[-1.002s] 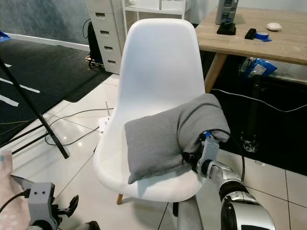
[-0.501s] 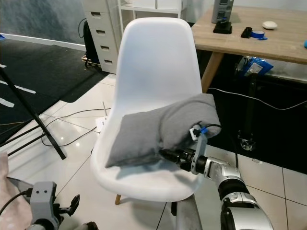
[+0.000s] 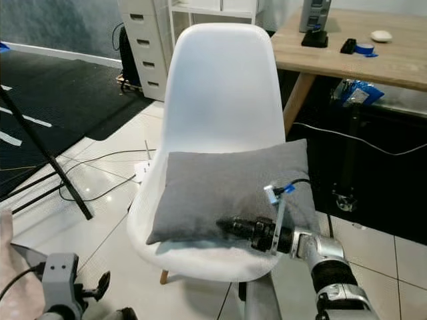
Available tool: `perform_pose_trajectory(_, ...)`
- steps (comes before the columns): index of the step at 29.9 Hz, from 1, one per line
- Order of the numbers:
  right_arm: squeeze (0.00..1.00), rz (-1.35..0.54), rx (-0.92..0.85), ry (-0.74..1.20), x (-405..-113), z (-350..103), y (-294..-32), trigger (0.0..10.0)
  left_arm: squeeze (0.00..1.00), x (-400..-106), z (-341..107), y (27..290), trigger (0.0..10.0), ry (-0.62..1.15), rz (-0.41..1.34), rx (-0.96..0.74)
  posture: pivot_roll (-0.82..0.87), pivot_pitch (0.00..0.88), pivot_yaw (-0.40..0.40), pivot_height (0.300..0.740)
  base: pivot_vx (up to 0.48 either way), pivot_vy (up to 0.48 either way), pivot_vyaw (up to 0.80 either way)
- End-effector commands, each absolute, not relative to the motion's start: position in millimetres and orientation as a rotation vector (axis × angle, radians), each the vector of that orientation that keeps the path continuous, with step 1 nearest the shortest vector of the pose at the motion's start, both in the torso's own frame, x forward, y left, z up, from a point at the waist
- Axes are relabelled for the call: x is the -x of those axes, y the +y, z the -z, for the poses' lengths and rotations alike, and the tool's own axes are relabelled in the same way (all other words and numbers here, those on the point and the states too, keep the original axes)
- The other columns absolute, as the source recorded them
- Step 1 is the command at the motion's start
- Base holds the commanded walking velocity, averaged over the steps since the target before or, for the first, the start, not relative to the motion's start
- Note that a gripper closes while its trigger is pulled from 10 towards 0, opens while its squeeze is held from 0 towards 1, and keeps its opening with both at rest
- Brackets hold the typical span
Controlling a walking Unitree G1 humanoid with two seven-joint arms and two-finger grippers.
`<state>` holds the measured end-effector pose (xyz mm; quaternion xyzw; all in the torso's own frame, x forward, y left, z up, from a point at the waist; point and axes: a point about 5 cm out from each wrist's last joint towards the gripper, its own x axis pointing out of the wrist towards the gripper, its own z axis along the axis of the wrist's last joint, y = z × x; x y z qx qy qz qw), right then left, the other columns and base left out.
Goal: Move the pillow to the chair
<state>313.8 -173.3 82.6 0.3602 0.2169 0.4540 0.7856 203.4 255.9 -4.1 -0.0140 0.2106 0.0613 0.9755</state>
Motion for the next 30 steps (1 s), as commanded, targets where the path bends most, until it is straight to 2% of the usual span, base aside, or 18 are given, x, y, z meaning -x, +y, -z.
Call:
perform_pose_trajectory(1, 0.0, -0.914, -0.845, 0.405, -317.6, -83.1, -176.2, 10.0, 0.0, -198.8, 6.5, 264.4, 10.0, 0.443, -0.147, 0.004, -0.14, 0.101, -0.012, 0.445, 0.0, 0.0, 0.0)
perform_pose_trajectory(2, 0.0, -0.914, -0.845, 0.405, -317.6, -83.1, -176.2, 10.0, 0.0, -198.8, 6.5, 264.4, 10.0, 0.443, -0.147, 0.004, -0.14, 0.101, -0.012, 0.445, 0.0, 0.0, 0.0)
perform_pose_trajectory(4, 0.0, -0.733, -0.845, 0.35, -323.0, -77.7, -187.8, 10.0, 0.0, -201.3, 6.3, 264.8, 10.0, 0.437, -0.162, 0.004, -0.14, 0.078, -0.014, 0.454, 0.0, 0.0, 0.0)
perform_pose_trajectory(5, 0.0, -0.733, -0.845, 0.35, -323.0, -77.7, -187.8, 10.0, 0.0, -201.3, 6.3, 264.8, 10.0, 0.437, -0.162, 0.004, -0.14, 0.078, -0.014, 0.454, 0.0, 0.0, 0.0)
perform_pose_trajectory(7, 0.0, -0.569, -0.818, 0.349, -323.7, -69.6, -201.6, 10.0, 0.0, -203.9, 7.1, 264.8, 10.0, 0.437, -0.177, 0.006, -0.15, 0.069, -0.016, 0.463, 0.0, 0.0, 0.0)
perform_pose_trajectory(10, 0.0, -0.463, -0.76, 0.375, -319.0, -61.2, -216.2, 10.0, 0.0, -206.1, 9.9, 264.2, 10.0, 0.447, -0.194, 0.02, -0.16, 0.056, -0.018, 0.471, 0.0, 0.0, 0.0)
perform_pose_trajectory(14, 0.0, -0.413, -0.717, 0.394, -314.7, -56.0, -225.2, 10.0, 0.0, -207.3, 11.9, 263.1, 10.0, 0.452, -0.198, 0.025, -0.16, 0.05, -0.02, 0.476, 0.0, 0.0, 0.0)
perform_pose_trajectory(17, 0.0, -0.307, -0.623, 0.437, -294.6, -42.6, -258.4, 10.0, 0.0, -205.7, 19.5, 258.7, 10.0, 0.47, -0.194, 0.05, -0.18, 0.04, -0.018, 0.493, 0.0, 0.0, 0.0)
perform_pose_trajectory(26, 0.0, -0.248, -0.529, 0.487, -276.4, -27.5, -272.8, 10.0, 0.0, -204.2, 21.1, 259.6, 10.0, 0.462, -0.191, 0.069, -0.19, 0.032, -0.016, 0.52, 0.0, 0.0, 0.0)
perform_pose_trajectory(28, 0.0, -0.269, -0.566, 0.482, -272.8, -24.7, -270.1, 10.0, 0.0, -203.0, 20.6, 260.5, 10.0, 0.45, -0.185, 0.078, -0.19, 0.03, -0.018, 0.529, 0.0, 0.0, 0.0)
perform_pose_trajectory(30, 0.0, -0.344, -0.689, 0.458, -270.2, -25.8, -263.5, 10.0, 0.0, -200.6, 19.6, 262.1, 10.0, 0.434, -0.176, 0.083, -0.18, 0.034, -0.02, 0.537, 0.0, 0.0, 0.0)
